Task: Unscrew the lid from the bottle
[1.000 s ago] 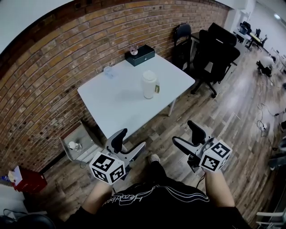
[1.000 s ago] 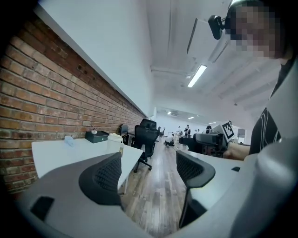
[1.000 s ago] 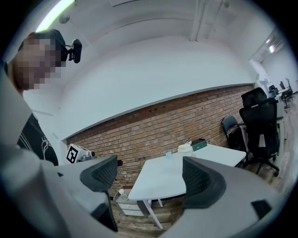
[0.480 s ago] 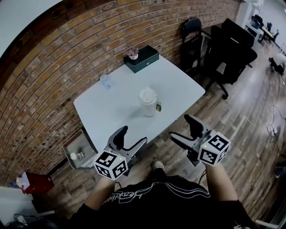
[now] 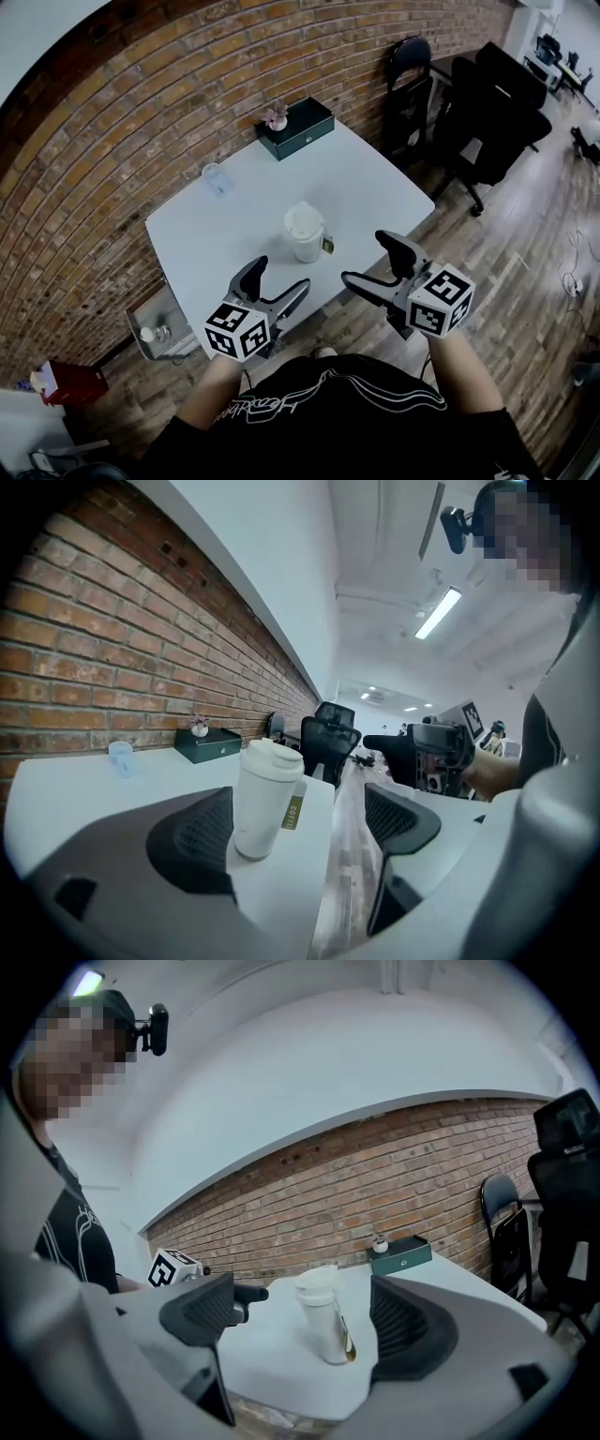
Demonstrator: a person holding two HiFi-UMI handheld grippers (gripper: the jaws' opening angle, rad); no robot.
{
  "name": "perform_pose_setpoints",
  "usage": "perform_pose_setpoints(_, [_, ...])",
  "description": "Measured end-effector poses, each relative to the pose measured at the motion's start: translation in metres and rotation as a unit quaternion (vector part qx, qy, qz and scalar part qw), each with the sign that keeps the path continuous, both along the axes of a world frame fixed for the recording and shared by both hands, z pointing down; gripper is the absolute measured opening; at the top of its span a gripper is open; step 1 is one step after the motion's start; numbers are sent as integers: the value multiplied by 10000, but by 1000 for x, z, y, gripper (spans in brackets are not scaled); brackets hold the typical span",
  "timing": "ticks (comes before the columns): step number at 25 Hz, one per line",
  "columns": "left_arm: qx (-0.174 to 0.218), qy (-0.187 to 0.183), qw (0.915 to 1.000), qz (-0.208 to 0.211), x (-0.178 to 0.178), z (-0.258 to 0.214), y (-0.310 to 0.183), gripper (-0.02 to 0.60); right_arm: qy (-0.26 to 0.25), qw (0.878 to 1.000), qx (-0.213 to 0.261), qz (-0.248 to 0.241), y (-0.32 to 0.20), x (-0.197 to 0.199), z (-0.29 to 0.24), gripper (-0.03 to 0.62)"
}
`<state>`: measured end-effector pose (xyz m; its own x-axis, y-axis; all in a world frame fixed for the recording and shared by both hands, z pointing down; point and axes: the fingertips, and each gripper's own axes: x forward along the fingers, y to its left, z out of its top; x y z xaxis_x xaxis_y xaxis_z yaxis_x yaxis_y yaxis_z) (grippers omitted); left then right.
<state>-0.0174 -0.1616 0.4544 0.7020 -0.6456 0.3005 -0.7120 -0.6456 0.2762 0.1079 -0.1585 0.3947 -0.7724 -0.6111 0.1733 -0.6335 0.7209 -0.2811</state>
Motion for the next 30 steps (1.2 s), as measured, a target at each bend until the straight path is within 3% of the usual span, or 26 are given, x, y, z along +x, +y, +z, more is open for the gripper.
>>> perform_pose_setpoints(5, [7, -6, 9998, 219, 10, 8, -11, 456, 139, 9999, -27, -68, -8, -10, 4, 446])
perform_pose_setpoints(14, [261, -582, 9978, 196, 12, 43, -49, 458, 336, 9993, -51, -156, -26, -20, 12, 453])
perform_pose_setpoints(30, [255, -411, 9934, 1045, 47, 89, -88, 454, 894, 9949, -246, -405, -64, -52, 38, 451])
